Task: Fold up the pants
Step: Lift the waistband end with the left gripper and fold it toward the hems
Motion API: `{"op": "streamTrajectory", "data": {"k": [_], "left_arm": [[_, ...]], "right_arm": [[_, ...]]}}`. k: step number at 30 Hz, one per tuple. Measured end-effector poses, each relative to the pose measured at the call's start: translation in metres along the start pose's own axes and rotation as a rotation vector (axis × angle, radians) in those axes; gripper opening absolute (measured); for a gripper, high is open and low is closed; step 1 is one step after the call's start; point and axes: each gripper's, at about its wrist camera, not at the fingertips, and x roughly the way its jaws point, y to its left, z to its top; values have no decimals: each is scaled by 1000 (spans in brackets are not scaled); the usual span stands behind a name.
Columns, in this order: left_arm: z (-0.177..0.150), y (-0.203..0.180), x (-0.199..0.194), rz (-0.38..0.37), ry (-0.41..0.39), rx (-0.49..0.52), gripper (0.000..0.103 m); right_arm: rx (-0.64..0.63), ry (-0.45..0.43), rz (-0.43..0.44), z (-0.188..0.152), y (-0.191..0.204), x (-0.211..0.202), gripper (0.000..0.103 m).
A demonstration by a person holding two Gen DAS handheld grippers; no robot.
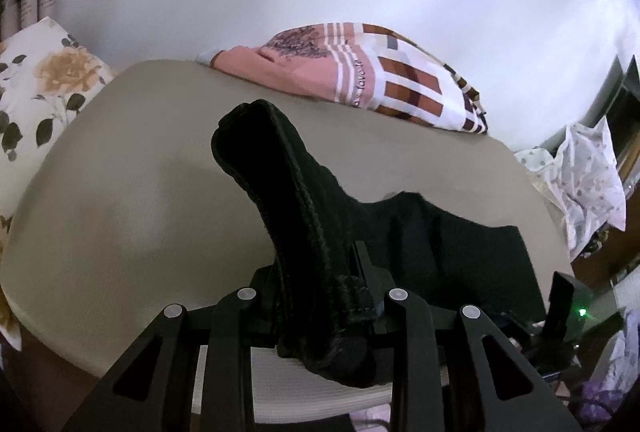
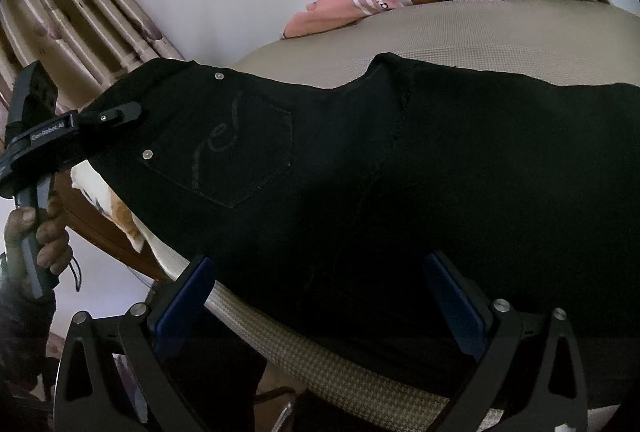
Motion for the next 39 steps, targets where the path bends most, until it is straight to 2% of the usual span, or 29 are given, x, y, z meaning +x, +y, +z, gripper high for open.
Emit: {"op": "streamTrajectory", "data": {"k": [5,11,17,22,25,29,33,36,39], "left_arm": [[5,-6,-3,-23,-10,-23,29],[11,-21,-9,-50,-31,-29,29],[20,-37,-12,-110,-40,-45,29],[23,-58,-13,-164,-40,-34,29],[23,-74,-11,-187,-33,-16,29],[21,-92,-7,-215,-24,-7,28],[18,-108,-3,-232,-15,10,28],[14,-117,1,-245,-3,18,28],[10,-128,5,-248,10,38,28]], "right_arm": [[42,-25,44,1,-8,-5,102],[127,-85,48,6,-24,-24,94],[178,-111,53,16,-43,-42,94],[246,-142,103,21,-57,-51,94],[244,-144,127,22,-56,-51,94],[273,-145,228,25,-52,-51,94],[343,-130,402,37,-48,-48,94],[434,-106,585,53,-45,-44,94],[477,-79,669,75,-38,-41,94]]}}
